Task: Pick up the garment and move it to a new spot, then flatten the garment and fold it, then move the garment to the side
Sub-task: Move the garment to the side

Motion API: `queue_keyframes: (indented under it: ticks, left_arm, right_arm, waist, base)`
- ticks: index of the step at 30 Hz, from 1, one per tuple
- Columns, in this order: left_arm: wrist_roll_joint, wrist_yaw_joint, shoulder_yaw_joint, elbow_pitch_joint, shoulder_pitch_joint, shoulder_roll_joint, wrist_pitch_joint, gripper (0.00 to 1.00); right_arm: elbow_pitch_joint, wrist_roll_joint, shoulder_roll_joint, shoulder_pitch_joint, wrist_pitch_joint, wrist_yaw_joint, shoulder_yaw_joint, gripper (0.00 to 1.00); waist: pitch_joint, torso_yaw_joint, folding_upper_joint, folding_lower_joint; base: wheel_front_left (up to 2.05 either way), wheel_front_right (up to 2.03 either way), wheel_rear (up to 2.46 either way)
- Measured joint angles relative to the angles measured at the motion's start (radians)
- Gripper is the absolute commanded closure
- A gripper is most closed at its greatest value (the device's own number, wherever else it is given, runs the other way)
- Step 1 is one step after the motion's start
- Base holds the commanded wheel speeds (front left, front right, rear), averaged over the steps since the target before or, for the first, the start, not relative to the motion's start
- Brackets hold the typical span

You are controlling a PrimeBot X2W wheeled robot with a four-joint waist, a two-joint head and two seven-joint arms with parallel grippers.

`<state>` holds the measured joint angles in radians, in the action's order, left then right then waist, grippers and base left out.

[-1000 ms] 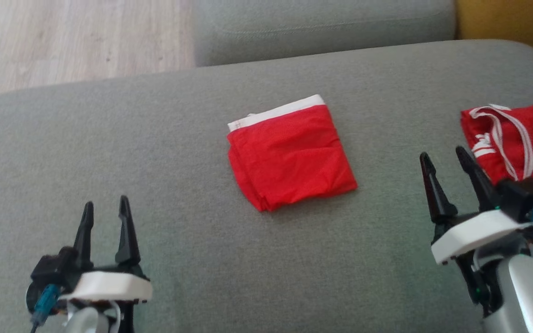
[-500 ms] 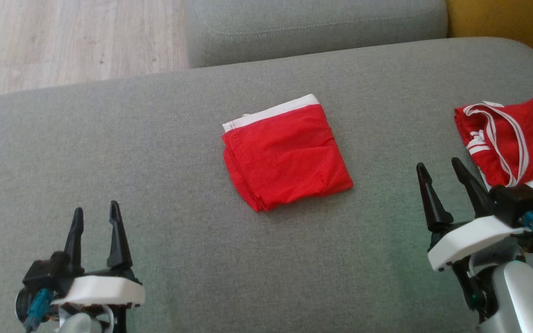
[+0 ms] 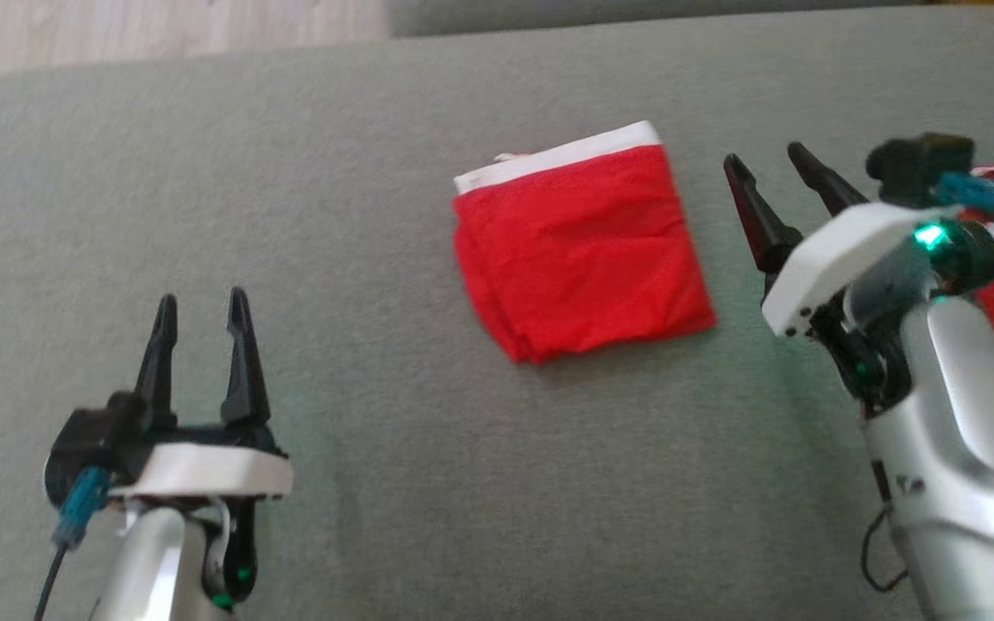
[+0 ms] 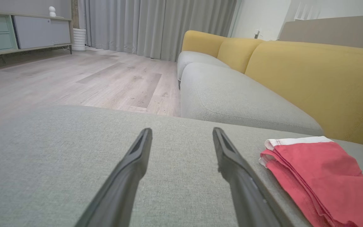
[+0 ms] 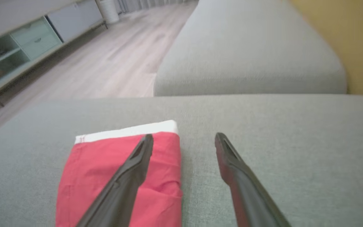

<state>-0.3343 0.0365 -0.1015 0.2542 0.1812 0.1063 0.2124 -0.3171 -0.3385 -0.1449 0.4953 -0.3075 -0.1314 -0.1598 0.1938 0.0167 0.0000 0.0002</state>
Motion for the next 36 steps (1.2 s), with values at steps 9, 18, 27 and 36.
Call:
queue_keyframes:
  ticks: [9,18,27,36]
  left_arm:
    - [0.0,0.015,-0.029,0.022,0.068,-0.019,0.01,0.0]
    - [-0.001,0.016,-0.026,0.063,0.081,-0.019,0.028,0.0]
    - [-0.001,0.015,-0.007,0.057,0.072,-0.003,0.036,0.0]
    - [-0.009,0.016,-0.016,0.026,0.066,0.007,0.027,0.0]
  right_arm:
    - [-0.3,-0.003,0.001,0.096,-0.115,0.0,0.0,0.0]
    - [-0.336,-0.056,-0.033,0.181,-0.152,0.0,-0.141,1.0]
    - [-0.106,-0.165,-0.214,0.195,-0.274,0.0,-0.329,1.0]
    - [-0.002,-0.199,-0.408,0.234,-0.338,0.0,-0.318,1.0]
  waist:
    - [0.094,0.119,0.0,0.0001]
    - [0.117,0.148,0.0,-0.0001]
    - [0.061,0.001,0.0,-0.0003]
    - [0.051,-0.14,0.0,-0.0003]
  base:
    - [0.0,0.0,0.0]
    - [0.0,0.0,0.0]
    - [0.0,0.0,0.0]
    - [0.0,0.0,0.0]
